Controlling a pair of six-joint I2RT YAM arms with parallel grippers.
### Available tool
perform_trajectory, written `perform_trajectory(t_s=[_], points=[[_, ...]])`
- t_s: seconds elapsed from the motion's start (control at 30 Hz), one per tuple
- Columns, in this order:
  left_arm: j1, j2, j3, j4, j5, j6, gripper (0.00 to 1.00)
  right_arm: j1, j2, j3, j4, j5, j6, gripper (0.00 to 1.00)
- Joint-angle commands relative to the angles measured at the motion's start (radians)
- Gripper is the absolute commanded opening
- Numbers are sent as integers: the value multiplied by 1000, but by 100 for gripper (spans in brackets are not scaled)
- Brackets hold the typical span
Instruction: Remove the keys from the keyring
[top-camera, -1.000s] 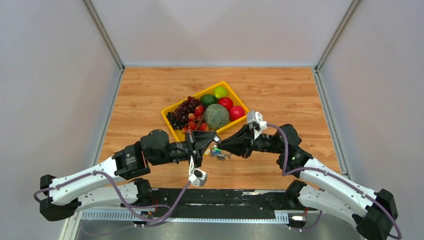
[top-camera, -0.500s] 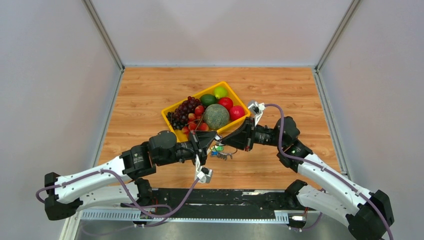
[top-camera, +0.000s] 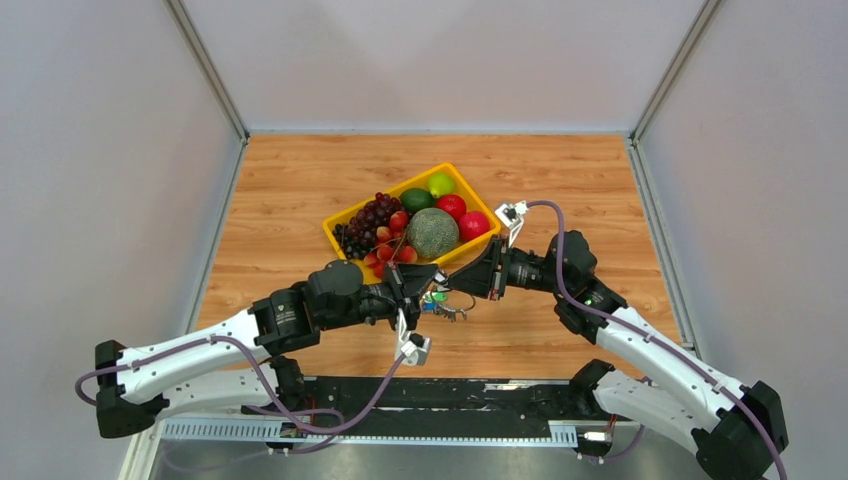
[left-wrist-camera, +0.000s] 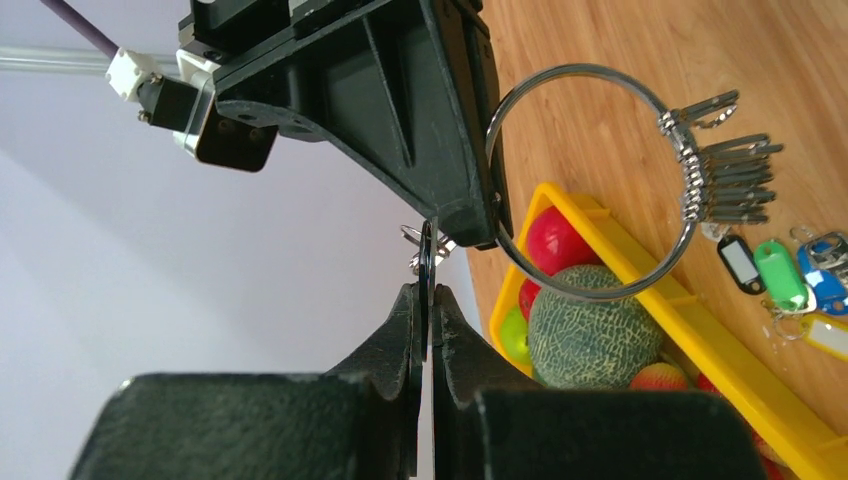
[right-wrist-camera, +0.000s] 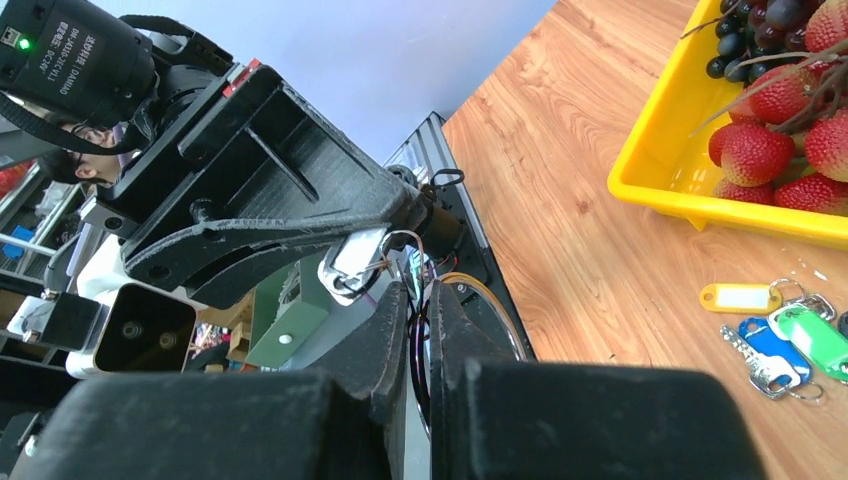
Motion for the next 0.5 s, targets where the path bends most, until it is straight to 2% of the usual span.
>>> perform_trajectory(t_s=[0.0,0.2,0.47], points=[[-13,19,1,72,217,-61,0,-28,-6,42,-50,180,22,0],[-19,80,23,56,335,-124,0,-36,-23,25,-70,261,16,0],[-23,167,45,41,437,-246,0,-40,-132,-18,-90,458,-21,0]])
